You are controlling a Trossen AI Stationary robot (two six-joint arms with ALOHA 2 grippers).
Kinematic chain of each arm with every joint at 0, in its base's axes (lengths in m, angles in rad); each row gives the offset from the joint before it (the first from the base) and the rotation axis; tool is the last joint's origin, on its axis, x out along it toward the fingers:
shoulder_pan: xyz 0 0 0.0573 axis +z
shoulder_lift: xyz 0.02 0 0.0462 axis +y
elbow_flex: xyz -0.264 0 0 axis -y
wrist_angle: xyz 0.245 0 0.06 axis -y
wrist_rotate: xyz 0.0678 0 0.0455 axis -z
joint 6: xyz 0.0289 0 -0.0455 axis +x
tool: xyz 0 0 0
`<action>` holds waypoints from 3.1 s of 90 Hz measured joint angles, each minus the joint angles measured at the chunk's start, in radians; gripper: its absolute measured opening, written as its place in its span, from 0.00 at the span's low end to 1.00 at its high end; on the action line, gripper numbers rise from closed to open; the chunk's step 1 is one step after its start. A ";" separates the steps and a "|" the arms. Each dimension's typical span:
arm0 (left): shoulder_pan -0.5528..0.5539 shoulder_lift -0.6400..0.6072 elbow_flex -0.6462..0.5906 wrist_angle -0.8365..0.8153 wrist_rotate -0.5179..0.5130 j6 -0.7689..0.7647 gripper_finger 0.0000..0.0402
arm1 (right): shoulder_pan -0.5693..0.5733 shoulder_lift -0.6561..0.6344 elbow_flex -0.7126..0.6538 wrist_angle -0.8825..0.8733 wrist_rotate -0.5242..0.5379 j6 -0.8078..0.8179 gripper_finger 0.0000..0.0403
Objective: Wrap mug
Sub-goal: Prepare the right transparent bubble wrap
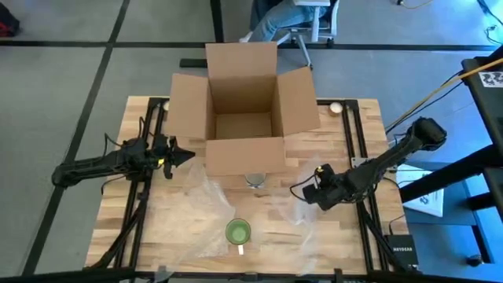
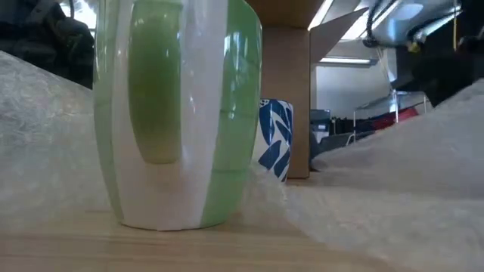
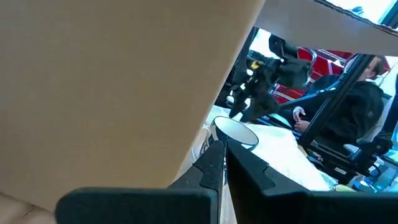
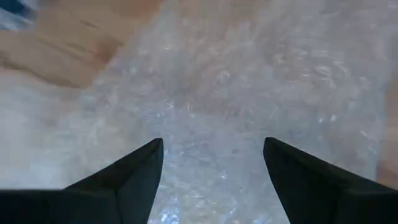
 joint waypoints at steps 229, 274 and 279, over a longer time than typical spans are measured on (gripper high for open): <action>0.000 0.000 -0.002 -0.003 -0.065 0.032 0.00 | 0.135 0.056 0.346 -0.591 -0.029 0.074 0.53; 0.000 0.000 -0.002 -0.004 -0.060 0.038 0.00 | -0.039 0.289 0.293 -0.222 0.215 -0.634 0.58; 0.000 0.000 -0.002 -0.004 -0.060 0.041 0.00 | -0.070 0.331 0.280 -0.222 0.189 -0.668 0.57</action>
